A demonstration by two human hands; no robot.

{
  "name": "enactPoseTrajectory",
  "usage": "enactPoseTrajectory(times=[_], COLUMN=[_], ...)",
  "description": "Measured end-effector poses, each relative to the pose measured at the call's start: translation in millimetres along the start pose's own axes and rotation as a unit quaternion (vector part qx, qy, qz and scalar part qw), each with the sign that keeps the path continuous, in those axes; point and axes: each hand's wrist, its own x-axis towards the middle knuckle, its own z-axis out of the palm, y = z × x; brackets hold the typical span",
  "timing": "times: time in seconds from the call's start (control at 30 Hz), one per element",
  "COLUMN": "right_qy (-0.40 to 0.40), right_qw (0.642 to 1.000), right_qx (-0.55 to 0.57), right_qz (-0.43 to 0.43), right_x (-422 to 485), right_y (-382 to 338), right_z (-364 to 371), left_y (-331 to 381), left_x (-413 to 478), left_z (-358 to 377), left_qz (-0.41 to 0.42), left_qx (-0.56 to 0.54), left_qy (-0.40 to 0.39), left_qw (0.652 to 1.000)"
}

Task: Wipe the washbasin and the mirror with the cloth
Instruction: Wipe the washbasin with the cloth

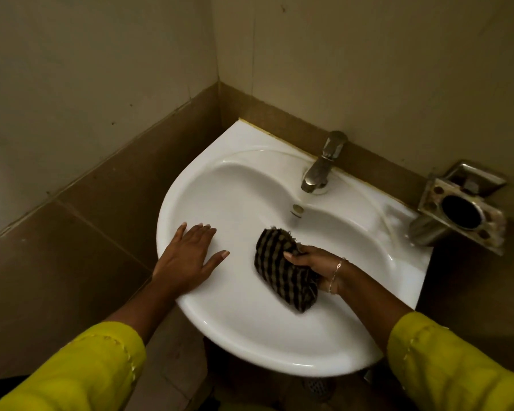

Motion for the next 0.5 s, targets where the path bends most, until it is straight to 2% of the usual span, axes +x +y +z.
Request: enactPoseTrajectory(times=[0.07, 0.1, 0.13, 0.17, 0.2, 0.23, 0.27, 0.3, 0.33, 0.37, 0.4, 0.5], right_qy=[0.003, 0.024, 0.053, 0.079, 0.101, 0.114, 0.131, 0.142, 0.147, 0.142, 0.138, 0.172], right_qw=[0.997, 0.987, 0.958, 0.897, 0.795, 0.654, 0.518, 0.41, 0.343, 0.321, 0.313, 0.269], right_qx=[-0.018, -0.079, -0.173, -0.305, -0.463, -0.62, -0.73, -0.809, -0.86, -0.886, -0.9, -0.916], right_qz=[-0.07, -0.139, -0.222, -0.31, -0.379, -0.419, -0.426, -0.396, -0.348, -0.304, -0.271, -0.244], right_x=[2.2, 4.0, 5.7, 10.5, 16.1, 25.5, 37.8, 46.4, 49.1, 49.2, 48.8, 38.8], right_y=[-10.5, -18.5, -27.7, -35.8, -44.1, -50.7, -56.1, -60.9, -64.3, -65.3, -65.0, -50.7], right_z=[14.8, 23.8, 32.4, 37.9, 41.0, 38.8, 32.4, 24.2, 15.4, 7.3, -0.5, -19.0], left_y=[-0.2, -0.4, -0.6, -0.6, -0.6, -0.5, -0.5, -0.3, 0.0, 0.3, 0.6, 0.4], left_x=[-0.7, -0.7, -0.6, -0.4, -0.2, -0.1, -0.1, -0.4, -0.6, -0.9, -1.3, -1.3], left_z=[0.1, 0.4, 0.5, 0.5, 0.1, -0.4, -0.8, -1.3, -1.4, -1.3, -1.0, -0.4], left_qz=[0.001, 0.002, 0.003, 0.003, 0.002, 0.003, 0.004, 0.003, 0.002, 0.002, 0.0, -0.003], left_qx=[-0.001, 0.0, 0.001, 0.001, -0.001, -0.003, -0.006, -0.01, -0.012, -0.011, -0.011, -0.013], left_qy=[-0.011, -0.015, -0.017, -0.017, -0.015, -0.016, -0.017, -0.017, -0.016, -0.013, -0.012, -0.014], left_qw=[1.0, 1.0, 1.0, 1.0, 1.0, 1.0, 1.0, 1.0, 1.0, 1.0, 1.0, 1.0])
